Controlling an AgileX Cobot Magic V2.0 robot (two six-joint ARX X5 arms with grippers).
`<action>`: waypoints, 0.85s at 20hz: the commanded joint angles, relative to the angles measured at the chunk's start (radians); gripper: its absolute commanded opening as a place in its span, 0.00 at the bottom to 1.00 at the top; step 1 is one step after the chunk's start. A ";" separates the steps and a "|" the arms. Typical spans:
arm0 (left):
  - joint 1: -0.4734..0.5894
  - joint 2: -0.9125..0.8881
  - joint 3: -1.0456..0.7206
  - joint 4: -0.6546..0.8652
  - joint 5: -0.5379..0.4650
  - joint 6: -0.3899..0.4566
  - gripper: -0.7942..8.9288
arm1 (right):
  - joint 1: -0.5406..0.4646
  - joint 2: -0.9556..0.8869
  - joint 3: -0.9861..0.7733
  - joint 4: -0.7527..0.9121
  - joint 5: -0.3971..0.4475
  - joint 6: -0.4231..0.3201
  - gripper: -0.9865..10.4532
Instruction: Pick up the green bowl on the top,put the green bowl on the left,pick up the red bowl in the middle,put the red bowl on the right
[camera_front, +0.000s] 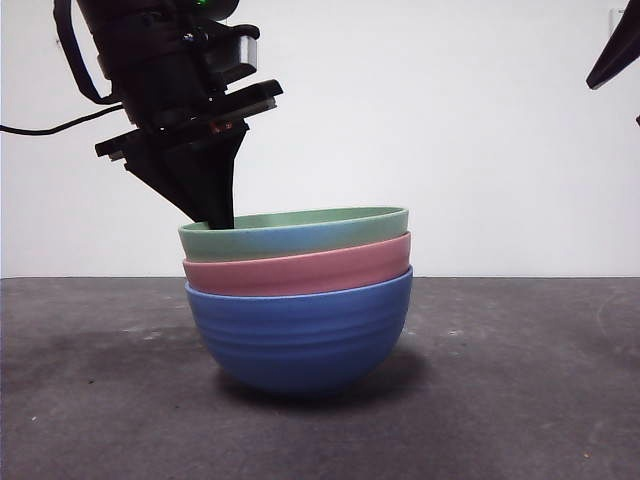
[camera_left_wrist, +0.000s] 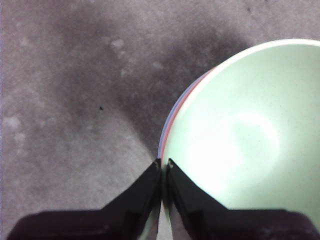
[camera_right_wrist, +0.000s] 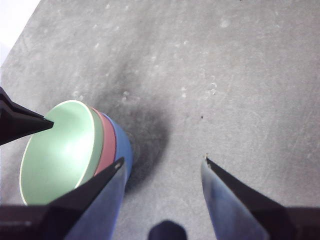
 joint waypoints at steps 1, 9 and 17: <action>-0.002 0.008 0.029 -0.009 0.001 0.000 0.07 | 0.003 0.001 0.002 0.004 0.003 0.000 0.30; -0.002 0.008 0.098 -0.069 0.006 0.003 0.07 | 0.003 0.001 0.002 0.004 0.003 0.000 0.30; 0.003 -0.144 0.195 -0.220 -0.006 0.026 0.07 | 0.003 0.001 0.002 0.003 0.003 -0.001 0.30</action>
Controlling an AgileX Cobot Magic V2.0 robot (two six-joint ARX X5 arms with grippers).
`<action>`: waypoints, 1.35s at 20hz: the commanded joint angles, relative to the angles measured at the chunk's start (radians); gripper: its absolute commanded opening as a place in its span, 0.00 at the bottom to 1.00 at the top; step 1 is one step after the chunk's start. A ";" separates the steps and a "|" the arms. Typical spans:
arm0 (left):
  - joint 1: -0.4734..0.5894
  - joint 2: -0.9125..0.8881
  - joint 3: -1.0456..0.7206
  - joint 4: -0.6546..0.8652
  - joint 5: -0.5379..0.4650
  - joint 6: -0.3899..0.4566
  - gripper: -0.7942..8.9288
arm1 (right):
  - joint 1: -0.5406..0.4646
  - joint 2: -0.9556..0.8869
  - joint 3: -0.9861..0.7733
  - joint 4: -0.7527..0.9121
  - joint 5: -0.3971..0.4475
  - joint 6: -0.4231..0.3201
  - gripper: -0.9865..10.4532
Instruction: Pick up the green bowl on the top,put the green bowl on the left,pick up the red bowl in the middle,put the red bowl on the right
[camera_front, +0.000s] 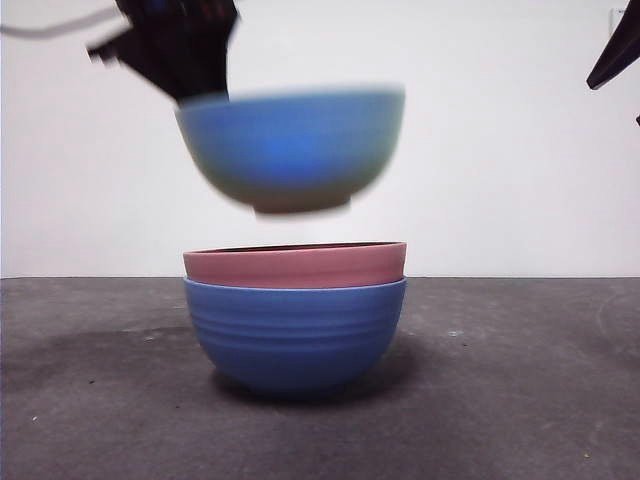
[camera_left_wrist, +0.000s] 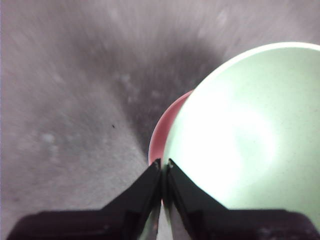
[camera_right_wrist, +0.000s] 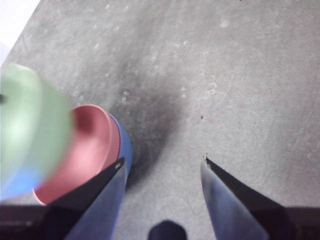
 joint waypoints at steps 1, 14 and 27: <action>0.015 -0.076 0.003 -0.069 -0.008 0.032 0.07 | 0.003 0.001 0.002 0.003 0.003 -0.001 0.30; 0.354 -0.267 -0.341 -0.002 -0.064 0.040 0.07 | 0.003 0.001 0.002 0.004 0.003 -0.001 0.30; 0.420 0.000 -0.447 0.211 0.023 0.042 0.07 | 0.003 0.001 0.002 0.024 0.001 0.000 0.30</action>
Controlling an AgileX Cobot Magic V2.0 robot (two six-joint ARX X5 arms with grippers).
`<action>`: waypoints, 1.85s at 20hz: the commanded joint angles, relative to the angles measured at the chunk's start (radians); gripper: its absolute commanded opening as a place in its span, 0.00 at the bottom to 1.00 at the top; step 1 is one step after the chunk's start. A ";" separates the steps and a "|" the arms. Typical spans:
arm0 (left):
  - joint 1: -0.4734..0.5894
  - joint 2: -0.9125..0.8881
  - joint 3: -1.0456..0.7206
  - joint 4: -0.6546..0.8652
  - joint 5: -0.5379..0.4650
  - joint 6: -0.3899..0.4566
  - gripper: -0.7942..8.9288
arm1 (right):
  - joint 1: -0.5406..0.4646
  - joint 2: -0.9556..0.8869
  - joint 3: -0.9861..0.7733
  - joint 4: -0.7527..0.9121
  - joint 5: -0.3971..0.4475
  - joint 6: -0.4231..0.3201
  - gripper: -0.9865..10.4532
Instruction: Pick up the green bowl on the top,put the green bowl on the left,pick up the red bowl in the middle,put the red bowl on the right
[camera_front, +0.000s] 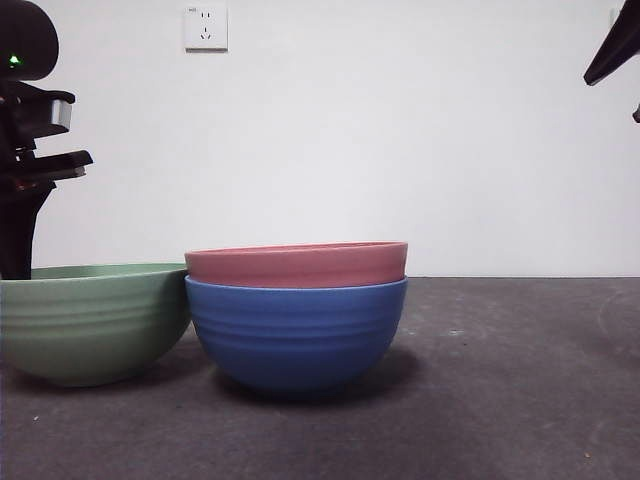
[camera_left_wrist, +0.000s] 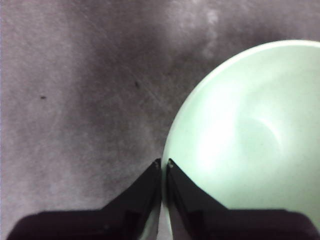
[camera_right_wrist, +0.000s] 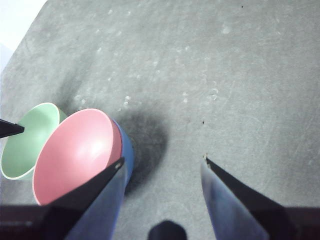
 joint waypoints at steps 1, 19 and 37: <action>-0.001 0.024 -0.009 0.004 -0.008 0.019 0.08 | 0.003 0.000 0.002 0.005 -0.003 -0.001 0.31; -0.005 -0.436 0.029 -0.045 0.129 -0.069 0.58 | 0.441 0.409 0.329 -0.143 0.255 -0.090 0.36; -0.006 -0.601 0.029 -0.051 0.169 -0.093 0.58 | 0.552 0.864 0.504 -0.179 0.416 -0.109 0.18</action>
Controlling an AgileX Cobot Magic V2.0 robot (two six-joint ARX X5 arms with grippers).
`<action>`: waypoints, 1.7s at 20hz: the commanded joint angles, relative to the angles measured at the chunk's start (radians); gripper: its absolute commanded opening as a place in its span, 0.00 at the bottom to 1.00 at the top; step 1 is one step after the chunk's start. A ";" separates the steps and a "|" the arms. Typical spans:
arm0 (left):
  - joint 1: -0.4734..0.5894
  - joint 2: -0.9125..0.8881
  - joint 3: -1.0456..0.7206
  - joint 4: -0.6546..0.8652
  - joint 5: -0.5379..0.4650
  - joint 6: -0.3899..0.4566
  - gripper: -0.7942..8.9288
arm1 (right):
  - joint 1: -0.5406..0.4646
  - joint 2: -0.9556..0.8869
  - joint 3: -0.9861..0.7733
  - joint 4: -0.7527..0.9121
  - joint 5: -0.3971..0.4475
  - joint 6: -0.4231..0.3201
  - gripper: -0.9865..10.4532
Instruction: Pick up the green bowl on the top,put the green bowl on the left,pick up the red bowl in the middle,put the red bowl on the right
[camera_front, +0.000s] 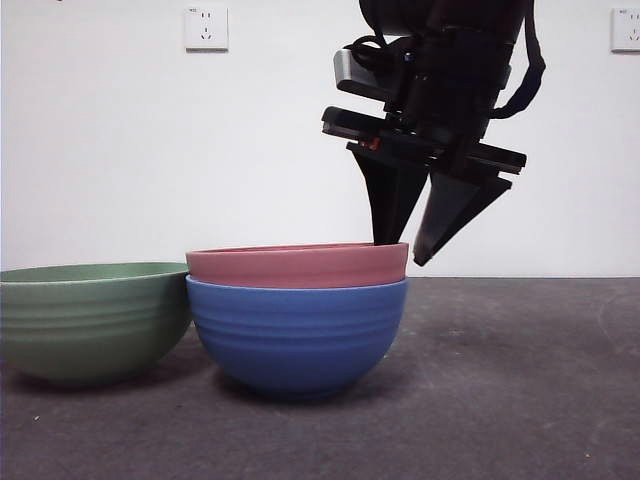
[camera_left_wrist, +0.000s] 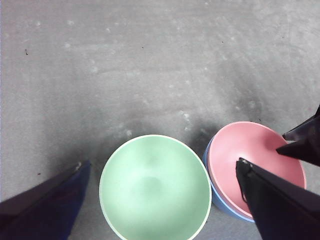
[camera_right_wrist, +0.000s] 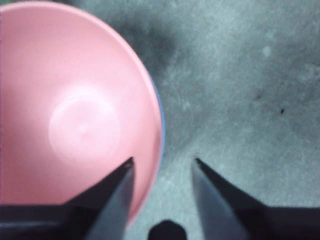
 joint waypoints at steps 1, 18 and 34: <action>-0.002 -0.001 0.000 0.002 0.000 -0.005 0.58 | 0.002 0.008 0.001 0.013 0.001 -0.008 0.16; -0.002 0.002 0.000 0.001 -0.003 -0.005 0.58 | 0.003 -0.002 0.002 0.030 0.006 0.004 0.08; -0.002 0.003 0.000 0.002 -0.003 -0.003 0.58 | 0.003 -0.097 0.002 0.038 0.000 0.023 0.08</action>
